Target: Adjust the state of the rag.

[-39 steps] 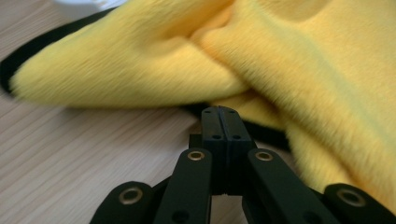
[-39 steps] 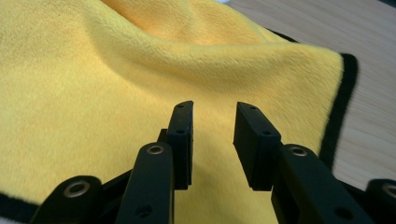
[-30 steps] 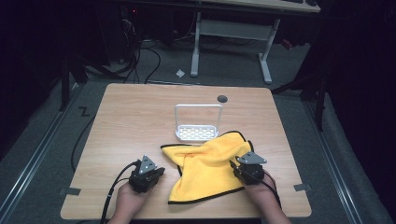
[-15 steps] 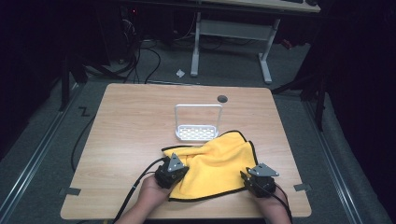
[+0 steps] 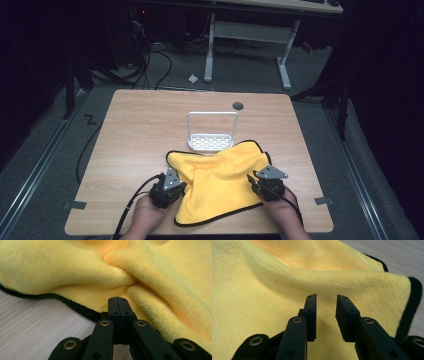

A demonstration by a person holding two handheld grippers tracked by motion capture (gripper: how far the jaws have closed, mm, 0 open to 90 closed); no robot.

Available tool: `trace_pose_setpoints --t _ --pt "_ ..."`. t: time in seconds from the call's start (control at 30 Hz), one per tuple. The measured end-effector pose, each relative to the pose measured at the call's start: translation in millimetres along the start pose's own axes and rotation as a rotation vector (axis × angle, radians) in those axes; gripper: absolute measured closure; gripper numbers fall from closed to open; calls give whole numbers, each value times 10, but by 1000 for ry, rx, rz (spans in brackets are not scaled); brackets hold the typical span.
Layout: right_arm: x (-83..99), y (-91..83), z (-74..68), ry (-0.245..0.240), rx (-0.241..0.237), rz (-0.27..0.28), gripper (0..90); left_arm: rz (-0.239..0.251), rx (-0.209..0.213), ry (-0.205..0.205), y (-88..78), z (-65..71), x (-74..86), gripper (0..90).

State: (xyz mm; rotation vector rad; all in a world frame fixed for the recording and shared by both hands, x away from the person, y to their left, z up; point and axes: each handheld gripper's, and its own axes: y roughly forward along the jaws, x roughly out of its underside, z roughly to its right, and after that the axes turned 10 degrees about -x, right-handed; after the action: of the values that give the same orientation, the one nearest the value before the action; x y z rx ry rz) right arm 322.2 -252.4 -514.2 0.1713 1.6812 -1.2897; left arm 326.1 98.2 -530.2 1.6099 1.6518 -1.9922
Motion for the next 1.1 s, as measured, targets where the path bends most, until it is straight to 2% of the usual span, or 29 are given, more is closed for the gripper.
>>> trace_pose_setpoints --t 0.03,0.13,0.23,0.27,0.33,0.4,0.43,0.47,0.5,0.6,0.67,0.7,0.73,0.77,0.83,0.87,0.93,0.97,1.0,1.1 --pt "-27 34 21 -6 5 -3 718 -7 -15 -4 -30 -28 26 899" --pt "-55 110 119 13 21 -17 729 -47 -111 4 -154 -200 133 899" --pt "-30 182 213 37 29 -61 731 -65 -155 -49 -190 -399 193 899" --pt "-9 191 240 55 14 -62 732 -64 -162 -67 -189 -443 194 898" --pt "2 164 243 69 10 -70 737 -75 -191 -73 -179 -463 163 898" --pt "46 106 204 68 7 -76 751 -61 -174 -66 -178 -414 118 896" --pt "72 72 184 77 0 -78 752 -39 -132 -55 -181 -343 64 854" --pt "125 8 150 86 -17 -76 753 -19 -97 -19 -176 -241 5 834" --pt "183 -64 105 102 -37 -77 753 -16 -85 10 -165 -170 -30 810" --pt "279 -198 2 104 -66 -87 752 -35 -38 90 -75 43 -119 754" --pt "306 -257 -66 89 -62 -102 747 -49 -30 106 2 103 -139 716" --pt "301 -298 -97 75 -48 -92 743 -47 -24 106 22 105 -140 710" --pt "289 -332 -101 70 -35 -72 740 -45 -7 87 36 94 -145 713" --pt "246 -368 -61 77 -4 -36 733 -46 2 78 40 86 -144 731" --pt "225 -361 -32 89 3 -27 727 -42 20 66 36 76 -128 743" --pt "179 -320 27 99 9 -22 719 -39 25 62 30 83 -118 756" --pt "81 -206 130 101 28 -30 711 -33 29 66 10 107 -98 765" --pt "-25 -73 259 117 44 -38 711 -33 30 71 -2 117 -90 767" --pt "-25 -73 259 117 44 -38 711 -33 33 73 -9 122 -85 767" --pt "-134 142 453 141 84 -60 702 -26 50 59 -22 110 -59 767"
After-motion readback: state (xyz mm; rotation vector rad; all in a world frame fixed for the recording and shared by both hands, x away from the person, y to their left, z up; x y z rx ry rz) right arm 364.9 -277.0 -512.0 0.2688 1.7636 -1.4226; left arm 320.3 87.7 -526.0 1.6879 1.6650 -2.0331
